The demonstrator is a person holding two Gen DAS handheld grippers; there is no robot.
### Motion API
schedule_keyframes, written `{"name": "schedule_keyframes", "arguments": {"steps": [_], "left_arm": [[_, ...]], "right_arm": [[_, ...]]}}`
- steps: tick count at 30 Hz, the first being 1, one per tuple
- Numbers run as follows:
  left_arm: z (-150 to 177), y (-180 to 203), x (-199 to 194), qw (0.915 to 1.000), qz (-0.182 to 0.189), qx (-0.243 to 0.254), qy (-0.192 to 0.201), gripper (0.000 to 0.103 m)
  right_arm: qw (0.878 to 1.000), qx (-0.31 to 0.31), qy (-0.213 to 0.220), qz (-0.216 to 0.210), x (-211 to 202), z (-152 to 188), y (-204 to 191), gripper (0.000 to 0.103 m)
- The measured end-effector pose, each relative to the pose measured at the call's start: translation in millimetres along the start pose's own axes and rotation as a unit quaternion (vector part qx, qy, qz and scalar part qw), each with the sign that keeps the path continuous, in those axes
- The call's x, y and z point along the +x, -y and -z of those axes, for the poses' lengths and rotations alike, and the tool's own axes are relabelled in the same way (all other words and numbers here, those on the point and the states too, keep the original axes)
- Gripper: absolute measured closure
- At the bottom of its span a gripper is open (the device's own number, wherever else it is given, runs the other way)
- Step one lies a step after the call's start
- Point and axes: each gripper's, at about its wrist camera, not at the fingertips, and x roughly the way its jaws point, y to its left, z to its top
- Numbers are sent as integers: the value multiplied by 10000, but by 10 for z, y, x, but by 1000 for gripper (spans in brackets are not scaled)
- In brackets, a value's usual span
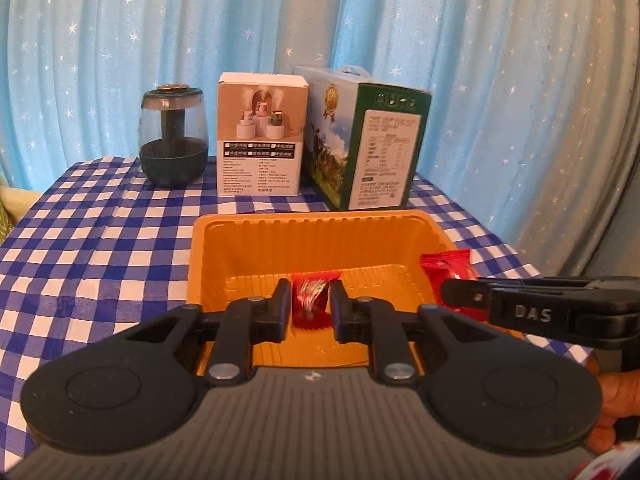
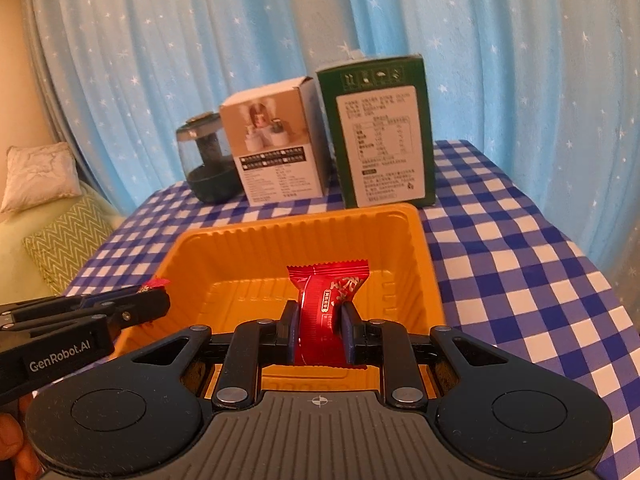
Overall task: Organize snacks
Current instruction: 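Carry both red candies over the orange tray and open both tools, then return both tools to the snack pile and grasp a clear-wrapped cake with the right tool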
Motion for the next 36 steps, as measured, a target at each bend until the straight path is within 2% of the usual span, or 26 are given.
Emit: {"name": "schedule_keyframes", "arguments": {"steps": [1, 12, 16, 18, 19, 20, 28, 36], "left_arm": [[2, -11, 11, 10000, -5, -1, -14, 72], [-27, -161, -94, 9997, -178, -178, 15, 71], [-29, -164, -125, 9997, -176, -139, 2, 71], [-17, -161, -137, 9998, -158, -125, -20, 70], [-13, -168, -142, 9998, -152, -125, -32, 70], [-8, -172, -147, 9998, -154, -122, -39, 70], [13, -193, -267, 9997, -140, -187, -20, 70], [103, -123, -602, 9997, 11, -253, 59, 70]], "right_arm": [[10000, 57, -20, -5, 5, 5, 23, 81], [9996, 227, 10, -184, -38, -15, -8, 81], [9987, 350, 13, -376, -9, -11, -24, 79], [9976, 500, -16, -475, 8, -13, -5, 69], [9973, 561, 6, -478, 6, -16, 6, 55], [9972, 599, 51, -442, -9, -19, 13, 48], [9975, 560, 386, -207, -245, -33, 54, 48], [9976, 230, 660, -38, -601, 60, -16, 48]]}}
